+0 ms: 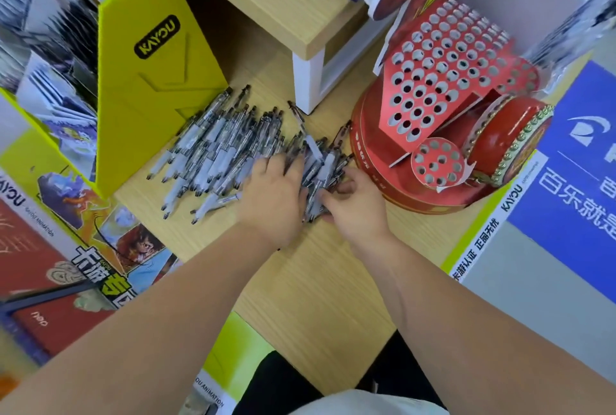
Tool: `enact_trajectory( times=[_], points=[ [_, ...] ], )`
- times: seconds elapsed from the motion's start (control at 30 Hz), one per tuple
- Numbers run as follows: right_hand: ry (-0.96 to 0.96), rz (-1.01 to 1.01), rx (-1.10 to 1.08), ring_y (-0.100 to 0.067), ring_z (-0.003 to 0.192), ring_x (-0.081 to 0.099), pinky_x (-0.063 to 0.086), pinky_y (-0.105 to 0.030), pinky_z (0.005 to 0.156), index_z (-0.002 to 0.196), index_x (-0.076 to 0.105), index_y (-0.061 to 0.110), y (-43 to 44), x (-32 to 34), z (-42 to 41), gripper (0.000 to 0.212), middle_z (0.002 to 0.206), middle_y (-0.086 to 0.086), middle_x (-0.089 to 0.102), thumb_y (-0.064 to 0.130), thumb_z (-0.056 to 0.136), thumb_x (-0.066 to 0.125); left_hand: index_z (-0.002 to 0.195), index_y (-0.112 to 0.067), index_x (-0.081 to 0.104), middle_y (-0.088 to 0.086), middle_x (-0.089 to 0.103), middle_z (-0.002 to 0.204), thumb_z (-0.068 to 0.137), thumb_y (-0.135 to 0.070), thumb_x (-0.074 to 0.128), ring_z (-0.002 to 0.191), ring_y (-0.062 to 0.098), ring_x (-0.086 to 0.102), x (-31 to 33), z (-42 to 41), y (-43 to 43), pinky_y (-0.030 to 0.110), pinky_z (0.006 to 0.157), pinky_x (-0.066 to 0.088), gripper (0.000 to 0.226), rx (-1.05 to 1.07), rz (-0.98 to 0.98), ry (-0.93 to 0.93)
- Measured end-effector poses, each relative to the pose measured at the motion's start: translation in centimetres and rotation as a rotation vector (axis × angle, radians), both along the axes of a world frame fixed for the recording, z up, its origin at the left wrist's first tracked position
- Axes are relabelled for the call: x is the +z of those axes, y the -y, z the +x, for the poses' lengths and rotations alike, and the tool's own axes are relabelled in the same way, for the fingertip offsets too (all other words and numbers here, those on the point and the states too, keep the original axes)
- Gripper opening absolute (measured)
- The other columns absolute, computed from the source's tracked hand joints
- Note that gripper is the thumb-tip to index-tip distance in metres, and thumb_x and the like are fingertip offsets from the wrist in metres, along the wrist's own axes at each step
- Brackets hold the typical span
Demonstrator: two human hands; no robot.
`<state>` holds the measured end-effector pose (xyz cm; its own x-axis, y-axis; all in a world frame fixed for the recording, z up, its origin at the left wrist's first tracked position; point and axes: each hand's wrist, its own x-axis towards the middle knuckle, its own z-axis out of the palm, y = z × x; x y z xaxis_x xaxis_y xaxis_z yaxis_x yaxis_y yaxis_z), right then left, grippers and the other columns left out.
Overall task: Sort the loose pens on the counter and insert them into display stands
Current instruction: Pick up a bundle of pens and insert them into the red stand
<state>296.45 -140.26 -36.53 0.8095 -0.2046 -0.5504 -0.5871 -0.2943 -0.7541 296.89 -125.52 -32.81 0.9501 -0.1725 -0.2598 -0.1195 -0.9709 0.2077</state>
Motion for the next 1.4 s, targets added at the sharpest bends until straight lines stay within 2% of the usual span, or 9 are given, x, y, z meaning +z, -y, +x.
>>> enact_trajectory(
  times=[0.27, 0.5, 0.73, 0.87, 0.97, 1.03, 1.13, 1.23, 1.4],
  points=[
    [0.006, -0.027, -0.018, -0.019, 0.089, 0.07, 0.06, -0.048, 0.079, 0.137, 0.053, 0.027, 0.7, 0.3, -1.0, 0.076, 0.098, 0.007, 0.063, 0.043, 0.068, 0.08, 0.127, -0.008, 0.065, 0.016, 0.063, 0.122, 0.087, -0.006, 0.058, 0.107, 0.04, 0.053, -0.7, -1.8, 0.0, 0.05, 0.09, 0.047, 0.041, -0.016, -0.203, 0.117],
    [0.141, -0.18, -0.174, -0.014, 0.089, 0.063, 0.052, -0.032, 0.085, 0.132, 0.058, 0.018, 1.9, 1.4, -3.3, 0.061, 0.111, 0.0, 0.055, 0.036, 0.079, 0.082, 0.146, -0.008, 0.044, 0.018, 0.043, 0.147, 0.096, -0.038, 0.058, 0.131, 0.038, 0.04, -0.5, -0.5, -1.8, 0.047, 0.111, 0.033, 0.061, 0.157, -0.057, -0.018],
    [-0.056, -0.014, -0.273, -0.021, 0.09, 0.069, 0.06, -0.046, 0.08, 0.134, 0.056, 0.016, -1.0, 1.6, -5.0, 0.093, 0.108, -0.002, 0.063, 0.074, 0.061, 0.065, 0.145, -0.001, 0.043, 0.023, 0.047, 0.139, 0.099, -0.038, 0.057, 0.128, 0.039, 0.041, -0.2, 0.9, -1.8, 0.046, 0.108, 0.034, 0.061, 0.319, -0.154, -0.074],
    [-0.011, -0.029, -0.167, -0.013, 0.086, 0.058, 0.049, -0.029, 0.079, 0.109, 0.062, 0.024, -2.1, 2.4, -2.9, 0.045, 0.11, 0.001, 0.059, 0.05, 0.076, 0.078, 0.143, -0.005, 0.048, 0.022, 0.051, 0.137, 0.099, -0.039, 0.057, 0.127, 0.039, 0.045, -0.4, 1.2, -1.6, 0.046, 0.108, 0.035, 0.056, 0.313, -0.153, -0.113],
    [0.01, -0.122, -0.111, -0.01, 0.09, 0.047, 0.036, -0.02, 0.081, 0.138, 0.053, 0.015, -2.0, 1.9, -2.0, 0.068, 0.118, -0.002, 0.052, 0.037, 0.08, 0.081, 0.146, -0.009, 0.047, 0.022, 0.051, 0.137, 0.097, -0.035, 0.06, 0.126, 0.04, 0.047, -0.7, 1.3, -1.5, 0.048, 0.104, 0.043, 0.057, 0.313, -0.215, -0.126],
    [0.036, -0.133, -0.081, -0.013, 0.085, 0.053, 0.04, -0.023, 0.075, 0.132, 0.058, 0.018, -2.2, 1.8, -1.7, 0.068, 0.117, -0.005, 0.059, 0.044, 0.074, 0.083, 0.146, -0.008, 0.047, 0.022, 0.051, 0.139, 0.098, -0.034, 0.06, 0.128, 0.038, 0.047, -0.8, 1.4, -1.5, 0.045, 0.104, 0.043, 0.057, 0.318, -0.224, -0.142],
    [0.037, -0.124, -0.022, -0.015, 0.08, 0.064, 0.053, -0.029, 0.071, 0.126, 0.063, 0.024, -2.1, 1.3, -1.6, 0.073, 0.106, -0.004, 0.067, 0.058, 0.062, 0.074, 0.132, -0.004, 0.054, 0.021, 0.057, 0.121, 0.099, -0.032, 0.06, 0.101, 0.038, 0.061, -0.1, 1.4, -1.3, 0.048, 0.085, 0.055, 0.044, 0.374, -0.299, -0.265],
    [0.037, -0.058, 0.013, 0.001, 0.07, 0.063, 0.048, -0.021, 0.063, 0.111, 0.067, 0.026, -0.8, 1.7, -1.7, 0.04, 0.087, 0.006, 0.066, 0.03, 0.074, 0.082, 0.098, -0.008, 0.046, 0.014, 0.054, 0.089, 0.1, -0.027, 0.058, 0.061, 0.024, 0.051, 0.4, 0.8, -0.5, 0.037, 0.051, 0.045, 0.023, 0.406, -0.343, -0.35],
    [0.042, -0.015, 0.099, -0.003, 0.068, 0.065, 0.055, -0.029, 0.069, 0.096, 0.061, 0.044, 1.3, 2.7, -2.3, 0.043, 0.077, 0.01, 0.068, 0.007, 0.08, 0.076, 0.102, -0.007, 0.05, 0.011, 0.057, 0.088, 0.099, -0.027, 0.059, 0.064, 0.02, 0.05, 0.6, -1.0, 0.7, 0.029, 0.047, 0.03, 0.023, 0.428, -0.426, -0.351]
  ],
)
